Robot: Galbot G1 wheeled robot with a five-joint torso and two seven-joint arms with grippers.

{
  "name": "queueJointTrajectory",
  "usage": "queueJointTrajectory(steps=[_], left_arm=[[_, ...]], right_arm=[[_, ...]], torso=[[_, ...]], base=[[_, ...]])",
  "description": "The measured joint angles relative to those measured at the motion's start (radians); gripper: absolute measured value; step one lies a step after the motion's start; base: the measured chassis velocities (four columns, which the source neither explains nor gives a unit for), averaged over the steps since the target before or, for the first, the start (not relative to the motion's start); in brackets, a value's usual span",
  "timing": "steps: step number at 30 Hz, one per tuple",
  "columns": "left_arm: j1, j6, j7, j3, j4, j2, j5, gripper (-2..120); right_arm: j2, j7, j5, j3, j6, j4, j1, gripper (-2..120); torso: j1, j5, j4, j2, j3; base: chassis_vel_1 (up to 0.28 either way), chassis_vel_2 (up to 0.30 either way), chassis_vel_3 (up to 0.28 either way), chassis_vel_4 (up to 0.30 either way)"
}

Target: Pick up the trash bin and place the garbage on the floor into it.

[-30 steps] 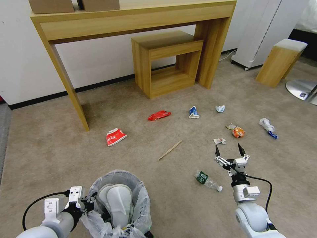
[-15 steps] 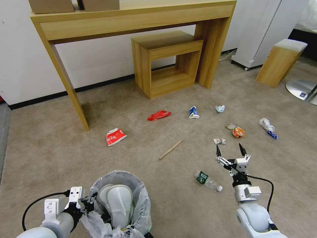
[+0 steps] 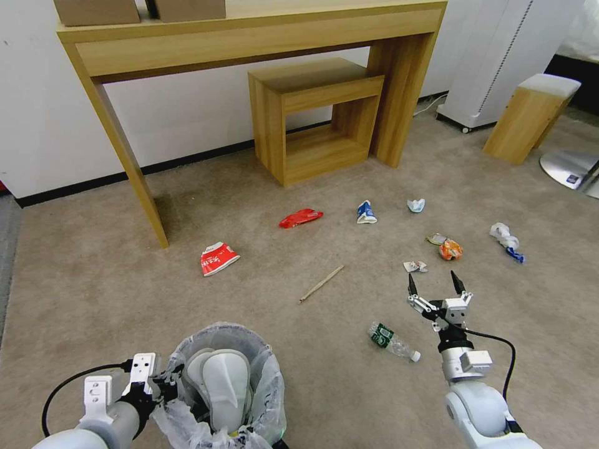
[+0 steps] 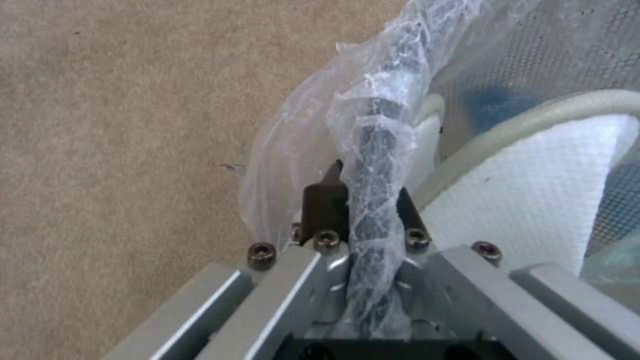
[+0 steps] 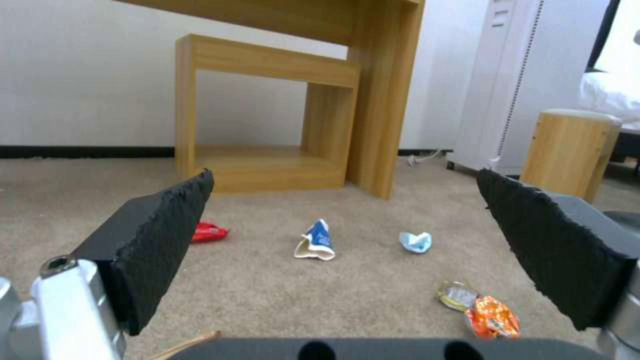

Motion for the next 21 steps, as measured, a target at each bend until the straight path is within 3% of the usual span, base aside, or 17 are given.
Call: queueJointTrajectory(steps=[11,21], left_arm=[[0.005,0.000,0.001,-0.002,0.001,0.003,0.004,0],[0.000,-0.001,0.003,0.002,0.006,0.003,0.006,0]], right_arm=[[0.006,-0.003,-0.001,-0.007,0.007,-0.009,0.009,100],[0.000,-0.002,-0.003,-0.005,0.013,-0.017,0.010,100]], torso=[[0.000,0.0002,0.0001,0.000,0.000],[0.000,0.0001,0.0001,0.000,0.000]], base=[[-0.069,0.065,0.070,-0.068],[-0.185,0.174,0.194,-0.171]])
